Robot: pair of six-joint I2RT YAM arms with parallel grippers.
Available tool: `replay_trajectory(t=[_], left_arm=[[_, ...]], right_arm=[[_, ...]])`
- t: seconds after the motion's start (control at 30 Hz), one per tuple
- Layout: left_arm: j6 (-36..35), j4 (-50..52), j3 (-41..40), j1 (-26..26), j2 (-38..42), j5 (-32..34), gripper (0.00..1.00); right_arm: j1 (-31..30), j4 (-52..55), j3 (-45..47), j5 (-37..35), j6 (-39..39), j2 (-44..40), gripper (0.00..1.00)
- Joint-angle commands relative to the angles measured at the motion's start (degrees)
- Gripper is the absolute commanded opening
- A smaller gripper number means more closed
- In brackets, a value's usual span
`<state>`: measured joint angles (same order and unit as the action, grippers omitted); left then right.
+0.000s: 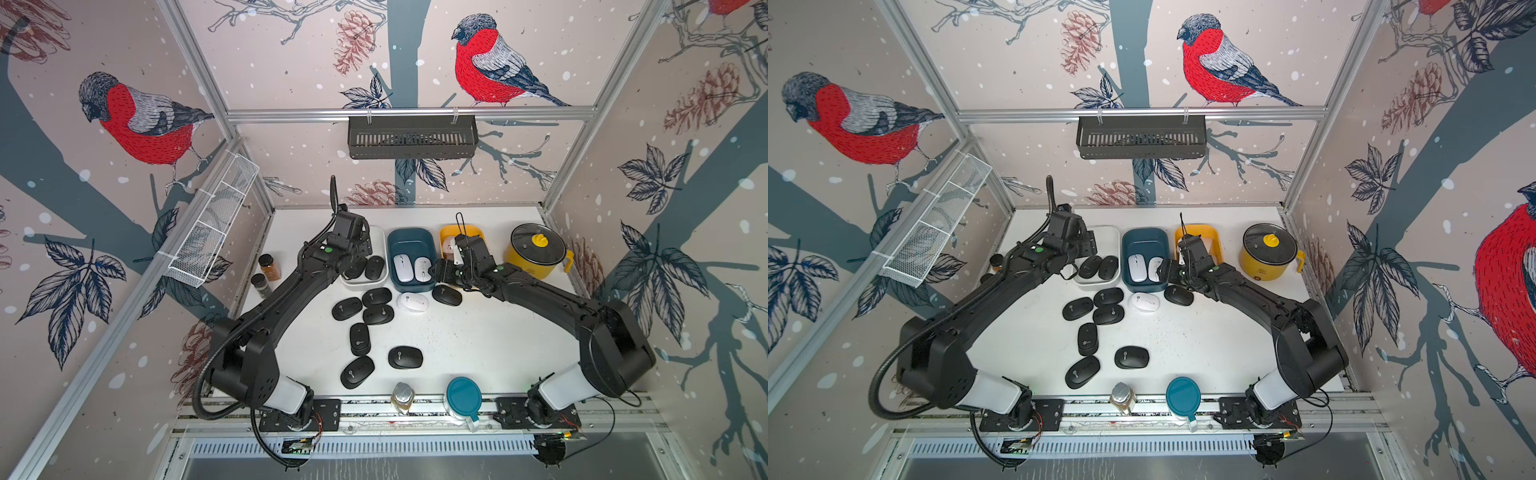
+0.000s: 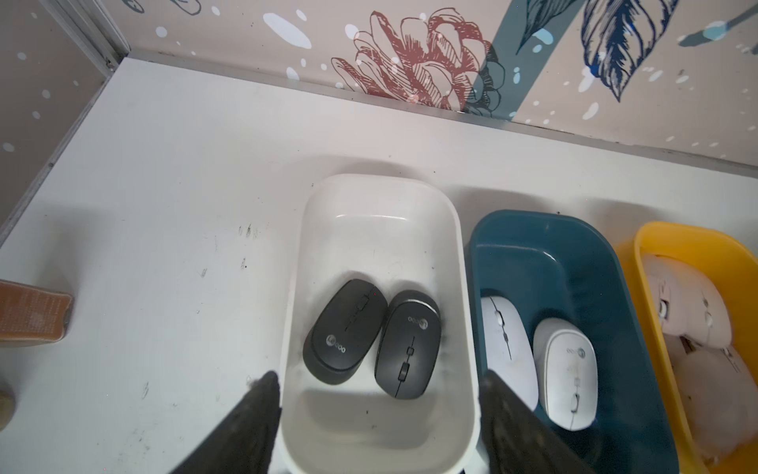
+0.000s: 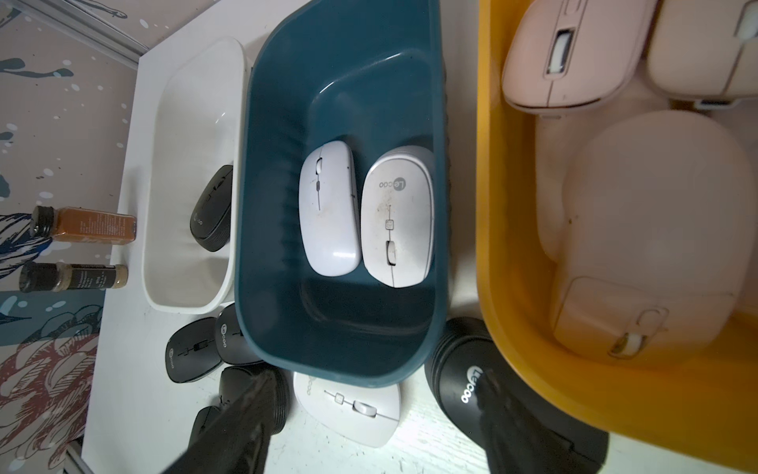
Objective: Place the mice by color into the storage box
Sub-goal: Place the mouse in the storage box.
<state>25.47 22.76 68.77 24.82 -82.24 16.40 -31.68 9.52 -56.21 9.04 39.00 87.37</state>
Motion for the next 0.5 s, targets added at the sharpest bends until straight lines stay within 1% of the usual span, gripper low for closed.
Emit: replay_trajectory(t=[0.0, 0.13, 0.23, 0.33, 0.47], left_arm=[[-1.3, 0.0, -3.6, 1.5, 5.6, -1.0, 0.75], [-1.7, -0.5, -9.3, 4.4, 13.1, -0.4, 0.75], [-0.5, 0.1, -13.2, 5.5, 17.7, -0.9, 0.75], [0.8, 2.1, -15.8, 7.0, 20.5, -2.8, 0.75], [2.4, 5.9, -17.9, 10.6, 22.0, -0.7, 0.75]], right_arm=[[-0.7, 0.1, 0.8, -1.6, -0.5, -1.4, 0.78], [-1.2, -0.2, 1.6, -1.7, -0.4, -2.0, 0.78], [-1.5, -0.3, 1.5, -2.1, -0.5, -2.0, 0.78], [-1.8, -0.7, 2.0, -3.1, -0.6, -2.4, 0.78], [-1.8, -0.6, 1.5, -3.0, -0.8, -2.2, 0.78]])
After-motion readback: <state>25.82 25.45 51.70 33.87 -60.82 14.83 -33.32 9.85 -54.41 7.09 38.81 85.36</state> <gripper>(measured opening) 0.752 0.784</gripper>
